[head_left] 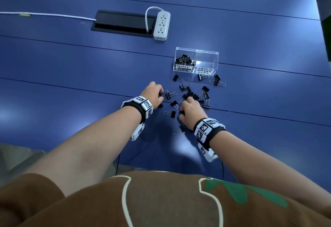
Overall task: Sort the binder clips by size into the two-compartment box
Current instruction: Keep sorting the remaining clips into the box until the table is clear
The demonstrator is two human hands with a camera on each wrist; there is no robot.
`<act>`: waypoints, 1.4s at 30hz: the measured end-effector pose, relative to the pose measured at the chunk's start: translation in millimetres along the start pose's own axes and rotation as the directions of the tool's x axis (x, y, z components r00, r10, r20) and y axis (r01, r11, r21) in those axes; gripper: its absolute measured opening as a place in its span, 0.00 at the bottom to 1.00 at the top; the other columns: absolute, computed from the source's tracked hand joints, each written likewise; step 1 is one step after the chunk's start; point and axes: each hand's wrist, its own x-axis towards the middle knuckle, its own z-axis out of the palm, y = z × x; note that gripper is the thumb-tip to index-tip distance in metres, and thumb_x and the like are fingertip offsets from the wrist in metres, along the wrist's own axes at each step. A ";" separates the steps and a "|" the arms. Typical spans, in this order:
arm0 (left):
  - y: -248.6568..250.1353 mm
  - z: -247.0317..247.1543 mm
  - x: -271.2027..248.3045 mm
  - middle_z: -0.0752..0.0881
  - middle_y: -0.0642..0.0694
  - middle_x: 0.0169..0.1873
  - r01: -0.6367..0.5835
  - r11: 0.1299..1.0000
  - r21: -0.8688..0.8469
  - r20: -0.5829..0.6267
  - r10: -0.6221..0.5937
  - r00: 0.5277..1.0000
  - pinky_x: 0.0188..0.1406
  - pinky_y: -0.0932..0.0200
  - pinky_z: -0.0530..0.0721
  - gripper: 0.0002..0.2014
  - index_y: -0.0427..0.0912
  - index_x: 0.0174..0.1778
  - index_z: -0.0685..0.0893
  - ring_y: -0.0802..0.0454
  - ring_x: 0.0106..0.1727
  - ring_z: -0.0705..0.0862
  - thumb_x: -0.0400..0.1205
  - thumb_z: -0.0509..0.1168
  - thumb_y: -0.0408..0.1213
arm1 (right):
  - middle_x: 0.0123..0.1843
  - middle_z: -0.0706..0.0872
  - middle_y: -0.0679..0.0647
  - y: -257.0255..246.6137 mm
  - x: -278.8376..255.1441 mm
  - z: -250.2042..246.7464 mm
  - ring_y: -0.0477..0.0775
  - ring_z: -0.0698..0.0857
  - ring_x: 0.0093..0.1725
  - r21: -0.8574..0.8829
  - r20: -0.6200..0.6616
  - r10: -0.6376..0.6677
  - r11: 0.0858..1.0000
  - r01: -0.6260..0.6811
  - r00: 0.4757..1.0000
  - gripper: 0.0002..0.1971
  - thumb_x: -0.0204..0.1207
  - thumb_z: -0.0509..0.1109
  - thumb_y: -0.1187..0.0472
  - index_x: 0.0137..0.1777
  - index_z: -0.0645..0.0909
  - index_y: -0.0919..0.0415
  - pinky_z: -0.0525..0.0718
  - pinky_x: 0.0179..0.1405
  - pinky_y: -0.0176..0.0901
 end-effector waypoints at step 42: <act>36.4 13.6 21.1 0.72 0.39 0.63 0.037 0.999 -0.009 0.049 -0.037 0.998 0.58 0.43 0.83 0.21 0.41 0.70 0.75 0.39 0.58 0.81 0.81 0.64 0.41 | 0.68 0.73 0.55 28.2 49.5 -43.4 0.61 0.69 0.68 -0.034 0.001 -0.078 0.996 0.078 0.997 0.19 0.75 0.66 0.62 0.67 0.78 0.53 0.74 0.71 0.55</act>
